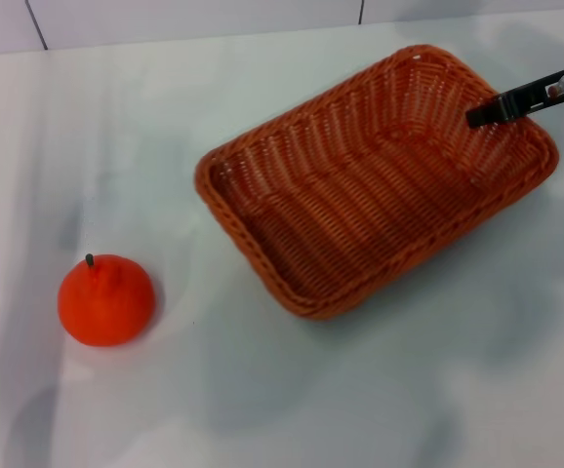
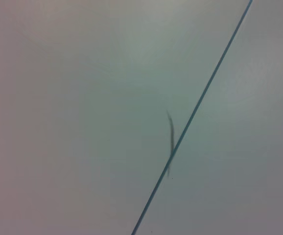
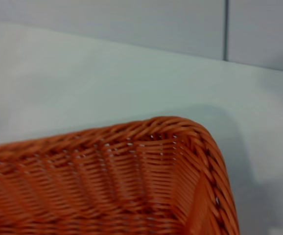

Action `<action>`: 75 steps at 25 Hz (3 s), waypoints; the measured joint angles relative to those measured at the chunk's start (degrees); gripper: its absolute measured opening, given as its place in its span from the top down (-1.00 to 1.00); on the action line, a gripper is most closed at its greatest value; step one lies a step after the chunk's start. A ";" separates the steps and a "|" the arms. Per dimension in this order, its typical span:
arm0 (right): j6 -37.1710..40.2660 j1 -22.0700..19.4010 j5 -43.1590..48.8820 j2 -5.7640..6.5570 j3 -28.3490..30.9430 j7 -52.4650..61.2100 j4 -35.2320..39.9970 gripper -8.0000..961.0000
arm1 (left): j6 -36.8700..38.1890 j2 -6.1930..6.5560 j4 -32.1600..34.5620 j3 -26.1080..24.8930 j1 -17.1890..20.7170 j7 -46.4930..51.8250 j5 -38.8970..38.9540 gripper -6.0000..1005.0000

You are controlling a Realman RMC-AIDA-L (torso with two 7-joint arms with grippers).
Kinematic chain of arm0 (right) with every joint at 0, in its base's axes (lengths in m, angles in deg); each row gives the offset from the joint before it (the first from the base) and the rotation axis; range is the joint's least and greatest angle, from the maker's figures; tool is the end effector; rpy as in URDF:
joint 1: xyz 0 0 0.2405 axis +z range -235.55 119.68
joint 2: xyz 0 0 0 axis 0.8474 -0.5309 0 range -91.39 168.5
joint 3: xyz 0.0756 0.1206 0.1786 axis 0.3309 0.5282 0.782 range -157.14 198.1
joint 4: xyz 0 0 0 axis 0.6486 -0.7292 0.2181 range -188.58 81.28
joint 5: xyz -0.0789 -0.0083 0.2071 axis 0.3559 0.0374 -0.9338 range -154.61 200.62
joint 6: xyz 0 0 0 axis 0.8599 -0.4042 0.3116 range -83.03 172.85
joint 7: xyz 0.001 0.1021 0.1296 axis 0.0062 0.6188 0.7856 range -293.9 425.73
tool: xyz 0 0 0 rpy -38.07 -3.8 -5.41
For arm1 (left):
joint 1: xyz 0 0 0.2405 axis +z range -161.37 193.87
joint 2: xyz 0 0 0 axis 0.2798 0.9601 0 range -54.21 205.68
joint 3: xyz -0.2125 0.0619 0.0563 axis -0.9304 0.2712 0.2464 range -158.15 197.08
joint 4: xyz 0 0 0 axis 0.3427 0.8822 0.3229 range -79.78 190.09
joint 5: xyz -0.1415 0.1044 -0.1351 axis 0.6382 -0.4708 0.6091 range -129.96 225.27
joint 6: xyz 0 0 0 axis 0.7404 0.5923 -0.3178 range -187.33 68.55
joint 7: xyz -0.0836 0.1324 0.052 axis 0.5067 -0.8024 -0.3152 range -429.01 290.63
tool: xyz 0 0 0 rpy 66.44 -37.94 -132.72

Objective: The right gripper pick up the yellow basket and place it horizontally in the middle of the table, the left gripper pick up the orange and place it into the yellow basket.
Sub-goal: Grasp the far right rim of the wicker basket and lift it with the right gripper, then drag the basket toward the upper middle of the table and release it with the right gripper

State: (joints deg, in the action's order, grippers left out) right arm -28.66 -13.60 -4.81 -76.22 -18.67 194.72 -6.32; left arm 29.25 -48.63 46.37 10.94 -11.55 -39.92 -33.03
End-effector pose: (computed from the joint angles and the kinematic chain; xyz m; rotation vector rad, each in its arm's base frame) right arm 0.2580 0.4225 0.0553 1.3948 2.6378 0.8260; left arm -0.2650 0.3230 -0.0033 -1.2846 -0.7229 -1.2997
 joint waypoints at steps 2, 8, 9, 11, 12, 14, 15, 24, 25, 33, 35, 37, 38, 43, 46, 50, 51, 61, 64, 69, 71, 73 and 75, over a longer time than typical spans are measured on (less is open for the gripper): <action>-1.97 -1.10 -3.77 0.71 0.27 -0.21 0.67 0.48 | -0.05 0.00 0.00 -0.06 0.01 0.00 0.00 -0.82; -4.36 -5.83 -19.46 1.76 6.67 -3.11 2.41 0.63 | -1.37 0.00 0.00 -0.19 -0.11 0.00 0.00 -0.82; -4.78 -6.40 -21.84 1.86 7.71 -3.89 1.93 0.63 | -1.50 0.00 0.00 -0.19 -0.24 0.00 -0.01 -0.82; -5.46 -7.21 -25.50 1.98 8.88 -4.69 0.91 0.63 | -1.63 0.00 0.00 -0.19 -0.46 0.00 0.00 -0.82; -5.61 -7.47 -26.74 2.01 9.11 -4.89 0.36 0.63 | -1.72 0.00 0.00 -0.21 -0.58 0.00 -0.01 -0.82; -5.89 -7.81 -29.26 2.10 9.32 -5.22 -1.14 0.63 | -2.05 0.05 0.03 -0.55 -1.00 0.00 0.00 -0.82; -5.92 -7.89 -30.98 2.12 9.36 -5.57 -2.40 0.63 | -2.15 0.06 0.08 -0.69 -1.12 0.00 0.00 -0.82; 0.42 -7.84 -40.51 0.53 9.50 -9.28 -11.32 0.63 | -3.57 0.09 0.24 -0.97 -2.06 -0.03 -0.04 -0.82; 1.52 -7.85 -40.83 -0.06 9.53 -9.38 -11.54 0.63 | -3.57 0.09 0.27 -0.97 -2.06 -0.05 -0.09 -0.82; 10.89 -8.08 -44.33 -3.95 9.70 -11.19 -16.66 0.63 | -3.70 0.17 0.36 -0.97 -2.26 -0.04 -0.04 -0.82; 12.10 -8.06 -45.46 -4.13 9.71 -12.68 -18.95 0.63 | -3.74 0.18 0.35 -0.97 -2.36 -0.05 -0.03 -0.81; 12.88 -7.97 -46.46 -4.21 9.68 -13.93 -20.90 0.63 | -3.81 0.18 0.35 -0.97 -2.50 -0.06 -0.02 -0.81; 13.17 -7.88 -46.84 -4.22 9.62 -14.49 -21.82 0.63 | -3.90 0.18 0.35 -0.97 -2.58 -0.06 -0.01 -0.81; 14.78 -7.24 -46.92 -4.43 8.43 -15.32 -24.22 0.63 | -5.06 0.18 0.35 -0.97 -3.11 -0.04 0.02 -0.81; 15.55 -6.98 -47.00 -4.48 7.96 -15.83 -25.53 0.63 | -5.82 0.15 0.34 -0.97 -3.40 -0.04 0.00 -0.81; 16.37 -6.61 -47.00 -4.49 7.88 -16.67 -27.35 0.63 | -6.12 0.09 0.34 -0.97 -3.49 -0.04 -0.10 -0.81; 16.63 -6.55 -46.90 -4.49 7.82 -16.75 -27.71 0.62 | -6.14 0.09 0.35 -0.97 -3.49 -0.04 -0.10 -0.81; 16.67 -6.53 -46.82 -4.49 7.03 -16.73 -28.20 0.60 | -6.65 0.09 0.35 -0.96 -3.54 -0.02 0.01 -0.81; 16.57 -6.54 -46.81 -4.49 6.52 -16.52 -28.22 0.59 | -6.65 0.09 0.34 -0.96 -3.42 -0.01 -0.05 -0.81; 16.30 -6.68 -47.01 -4.49 6.49 -16.44 -28.26 0.29 | -6.66 0.09 0.35 -0.97 -3.30 0.00 -0.28 -0.81; 16.27 -6.77 -47.09 -4.49 6.60 -16.43 -28.22 0.15 | -6.65 0.09 0.35 -0.97 -3.27 0.00 -0.30 -0.81; 16.22 -7.20 -47.31 -4.39 7.12 -16.43 -27.85 0.12 | -6.18 0.25 0.46 -0.50 -3.08 0.05 -0.49 -0.81; 15.91 -8.07 -47.91 -4.04 8.07 -16.55 -27.19 0.11 | -5.50 0.42 0.94 0.39 -2.83 0.34 -0.86 -0.81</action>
State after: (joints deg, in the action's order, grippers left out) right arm -12.75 -21.67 -52.71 -80.26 -10.60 178.17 -33.52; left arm 23.75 -48.21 47.31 11.34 -14.38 -39.59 -33.89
